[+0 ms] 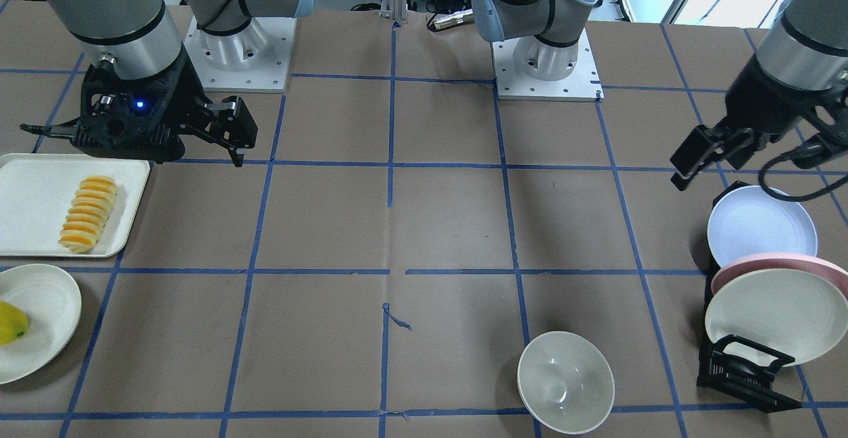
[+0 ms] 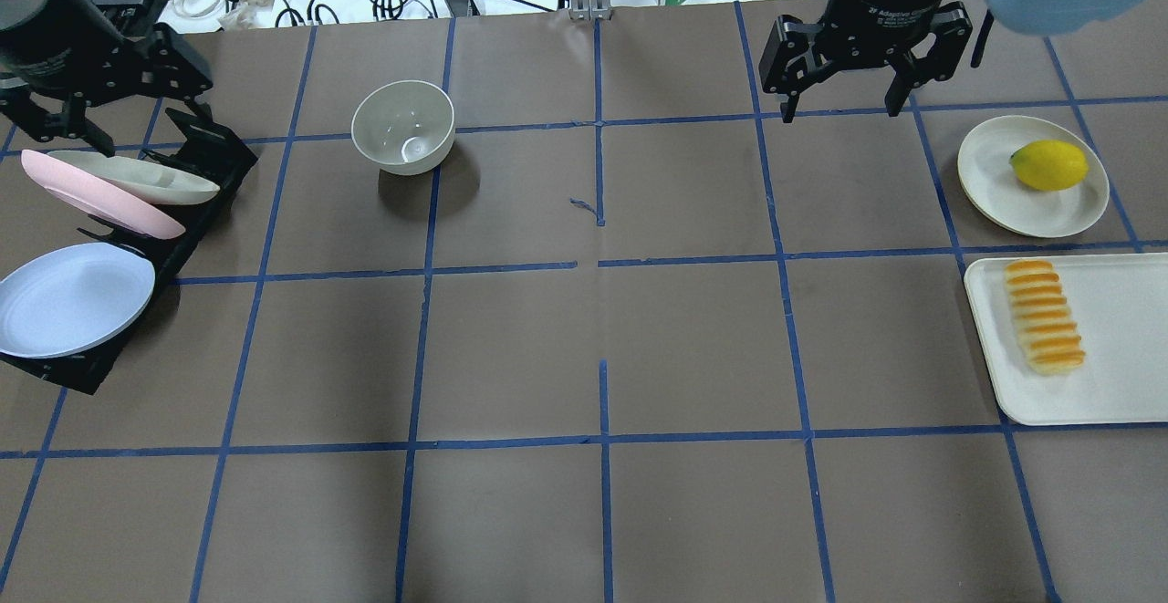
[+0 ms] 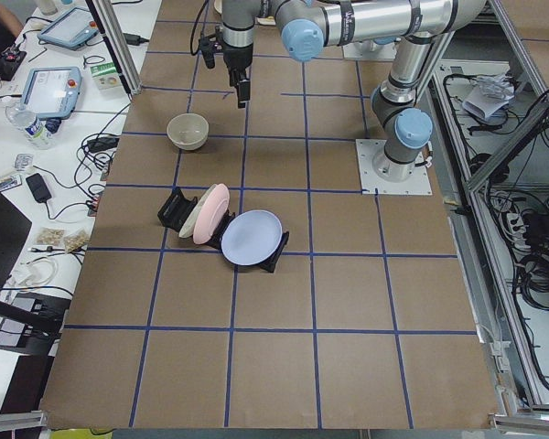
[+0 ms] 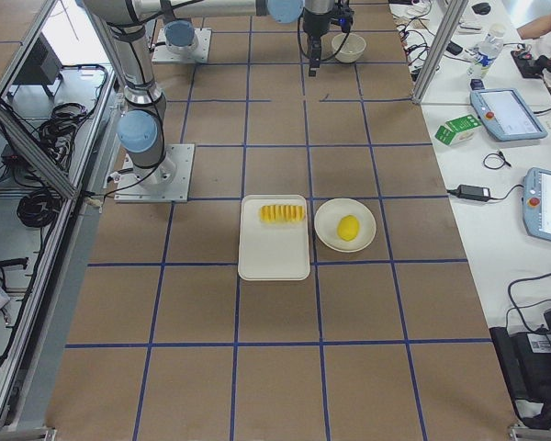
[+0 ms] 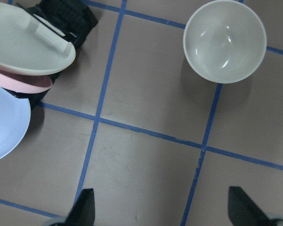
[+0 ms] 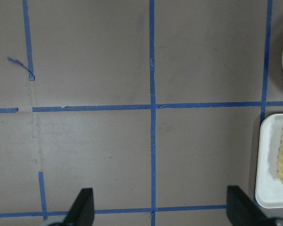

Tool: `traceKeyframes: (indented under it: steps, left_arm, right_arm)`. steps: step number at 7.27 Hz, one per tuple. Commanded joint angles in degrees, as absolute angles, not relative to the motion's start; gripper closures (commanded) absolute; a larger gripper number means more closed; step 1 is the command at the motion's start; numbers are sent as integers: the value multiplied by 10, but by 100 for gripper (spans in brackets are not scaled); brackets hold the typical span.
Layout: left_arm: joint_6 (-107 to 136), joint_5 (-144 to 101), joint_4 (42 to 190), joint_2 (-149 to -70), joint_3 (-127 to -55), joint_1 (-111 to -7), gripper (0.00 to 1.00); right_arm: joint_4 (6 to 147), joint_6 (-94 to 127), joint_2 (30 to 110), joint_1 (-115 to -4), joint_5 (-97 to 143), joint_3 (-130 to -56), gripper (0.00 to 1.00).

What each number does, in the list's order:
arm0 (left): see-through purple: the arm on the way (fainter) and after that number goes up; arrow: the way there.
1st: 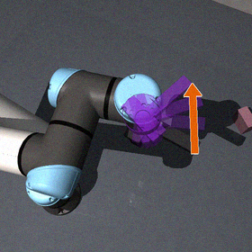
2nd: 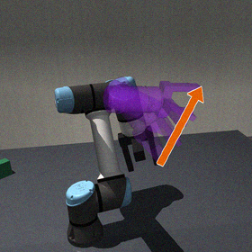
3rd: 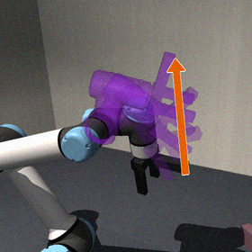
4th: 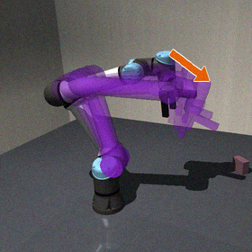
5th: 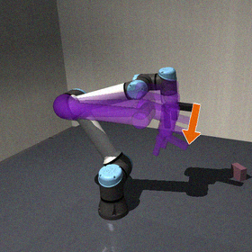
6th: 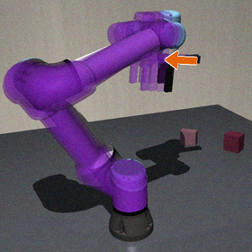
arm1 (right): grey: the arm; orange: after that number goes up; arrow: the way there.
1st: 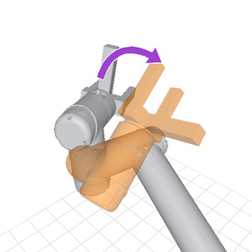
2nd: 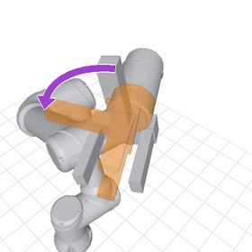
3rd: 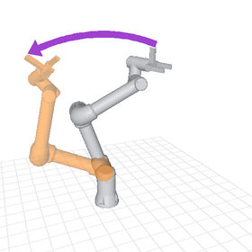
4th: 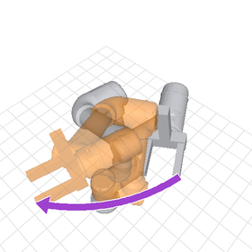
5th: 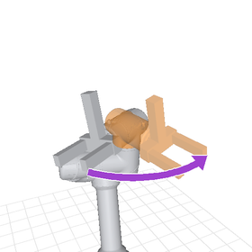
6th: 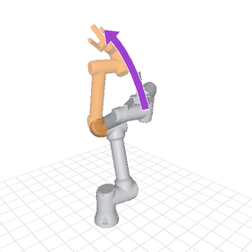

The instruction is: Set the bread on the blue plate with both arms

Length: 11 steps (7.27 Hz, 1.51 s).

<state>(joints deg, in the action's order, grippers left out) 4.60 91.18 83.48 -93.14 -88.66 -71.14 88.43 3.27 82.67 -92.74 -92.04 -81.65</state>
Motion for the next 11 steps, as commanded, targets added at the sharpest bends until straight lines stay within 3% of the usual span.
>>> traceKeyframes:
  steps: [1, 6, 11]
  left_arm:
    - [66, 966, 830, -956, -896, -617, 0]
    - [59, 988, 763, -1067, -915, -438, 0]
    - [27, 1016, 666, -1140, -946, -403, 3]
  right_arm:
    - [890, 33, 826, -926, -919, -817, 0]
    - [881, 17, 836, -919, -928, -817, 0]
    - [886, -5, 834, -902, -922, -820, 0]
